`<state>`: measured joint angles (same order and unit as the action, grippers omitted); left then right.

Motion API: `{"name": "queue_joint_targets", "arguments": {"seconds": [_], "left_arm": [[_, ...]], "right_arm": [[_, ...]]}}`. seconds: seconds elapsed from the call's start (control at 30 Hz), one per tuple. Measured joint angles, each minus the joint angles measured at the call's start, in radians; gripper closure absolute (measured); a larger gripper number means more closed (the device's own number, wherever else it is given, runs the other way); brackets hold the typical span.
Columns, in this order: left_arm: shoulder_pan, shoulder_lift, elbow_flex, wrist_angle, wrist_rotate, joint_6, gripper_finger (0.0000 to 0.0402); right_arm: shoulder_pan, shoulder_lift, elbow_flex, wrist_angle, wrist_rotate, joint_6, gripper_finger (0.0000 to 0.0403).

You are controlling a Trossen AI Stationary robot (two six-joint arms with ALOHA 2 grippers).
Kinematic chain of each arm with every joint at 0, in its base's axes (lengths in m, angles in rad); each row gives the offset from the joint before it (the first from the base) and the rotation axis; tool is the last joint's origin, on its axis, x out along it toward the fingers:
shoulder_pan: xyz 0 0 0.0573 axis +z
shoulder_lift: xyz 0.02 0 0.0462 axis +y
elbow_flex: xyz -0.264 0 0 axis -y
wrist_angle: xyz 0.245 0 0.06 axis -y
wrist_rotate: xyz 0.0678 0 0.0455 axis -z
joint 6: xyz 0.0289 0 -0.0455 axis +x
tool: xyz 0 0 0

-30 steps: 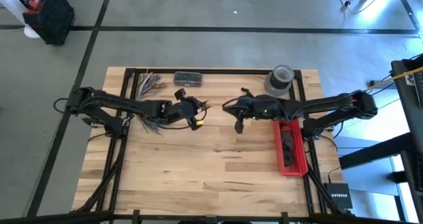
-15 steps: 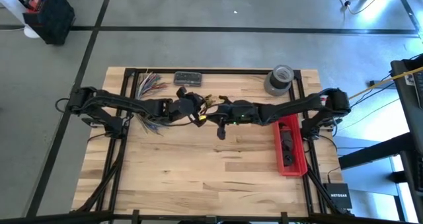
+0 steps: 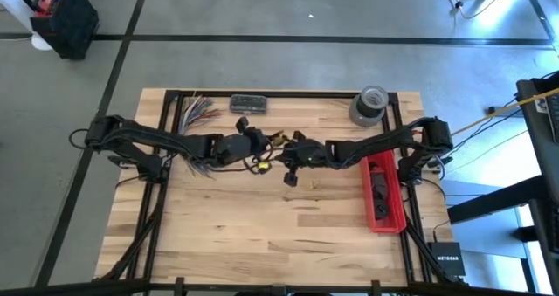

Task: Coil cords
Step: Coil the yellow wire onto the black spool

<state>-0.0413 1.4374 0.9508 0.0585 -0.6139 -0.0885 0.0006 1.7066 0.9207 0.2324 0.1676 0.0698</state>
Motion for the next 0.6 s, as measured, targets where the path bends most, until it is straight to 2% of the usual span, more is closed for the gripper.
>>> {"name": "queue_joint_targets", "arguments": {"seconds": [0.13, 0.3, 0.43, 0.6], "left_arm": [[-0.038, -0.041, -0.002, -0.057, 0.000, 0.027, 0.0402], [-0.064, -0.077, -0.002, -0.219, 0.044, 0.045, 0.0402], [-0.069, -0.076, 0.000, -0.334, 0.076, 0.071, 0.0402], [-0.058, -0.067, 0.000, -0.359, 0.080, 0.066, 0.0402]], "right_arm": [[0.007, -0.034, 0.003, -0.141, 0.116, -0.024, 0.0400], [0.008, -0.093, 0.003, -0.273, 0.247, -0.057, 0.0400], [0.005, -0.130, -0.002, -0.295, 0.268, -0.077, 0.0400], [0.005, -0.132, -0.002, -0.232, 0.252, -0.070, 0.0400]]}}
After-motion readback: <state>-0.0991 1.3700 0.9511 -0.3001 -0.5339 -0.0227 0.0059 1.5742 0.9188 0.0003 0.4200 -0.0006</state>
